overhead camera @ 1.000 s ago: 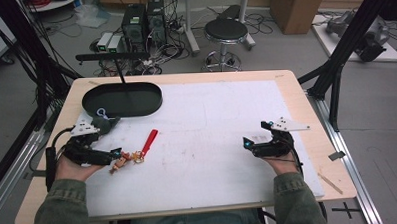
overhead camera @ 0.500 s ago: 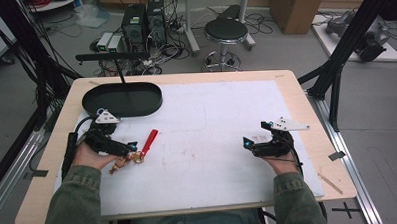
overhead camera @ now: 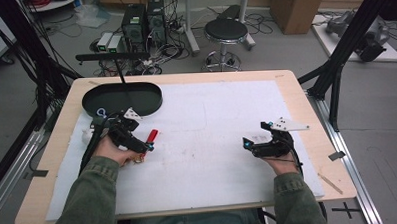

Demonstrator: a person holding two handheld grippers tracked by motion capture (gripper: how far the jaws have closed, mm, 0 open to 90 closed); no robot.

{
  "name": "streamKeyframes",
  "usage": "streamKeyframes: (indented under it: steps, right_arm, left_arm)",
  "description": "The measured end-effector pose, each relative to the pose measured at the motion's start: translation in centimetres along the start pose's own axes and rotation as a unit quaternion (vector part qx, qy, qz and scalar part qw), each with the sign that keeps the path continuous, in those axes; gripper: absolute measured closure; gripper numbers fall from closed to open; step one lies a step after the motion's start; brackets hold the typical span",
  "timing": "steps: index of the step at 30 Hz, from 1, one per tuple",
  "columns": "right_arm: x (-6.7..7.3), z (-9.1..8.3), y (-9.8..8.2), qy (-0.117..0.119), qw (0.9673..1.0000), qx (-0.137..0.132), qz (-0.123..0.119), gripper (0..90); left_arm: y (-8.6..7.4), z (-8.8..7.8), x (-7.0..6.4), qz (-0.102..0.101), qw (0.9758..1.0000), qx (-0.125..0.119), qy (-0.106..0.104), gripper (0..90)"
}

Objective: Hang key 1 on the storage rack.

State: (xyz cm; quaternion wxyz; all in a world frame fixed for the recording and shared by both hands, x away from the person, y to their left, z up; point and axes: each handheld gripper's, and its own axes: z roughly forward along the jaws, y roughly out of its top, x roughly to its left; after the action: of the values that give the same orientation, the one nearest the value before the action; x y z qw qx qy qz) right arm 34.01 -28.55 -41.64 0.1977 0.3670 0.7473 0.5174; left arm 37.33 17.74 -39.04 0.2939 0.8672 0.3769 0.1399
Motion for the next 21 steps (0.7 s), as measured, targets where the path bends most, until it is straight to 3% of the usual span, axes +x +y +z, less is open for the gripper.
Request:
streamKeyframes:
  steps: [13, 21]
  right_arm:
    - [0.0, -0.1, 0.1, -0.002, 1.0, -0.003, 0.001, 0.4]
    - [0.0, -0.2, 0.1, -0.004, 1.0, -0.007, 0.001, 0.4]
  left_arm:
    - [0.4, 2.6, 0.3, -0.021, 0.9983, 0.052, -0.015, 2.3]
    - [0.4, 3.7, 0.6, -0.023, 0.9976, 0.065, 0.003, 5.9]
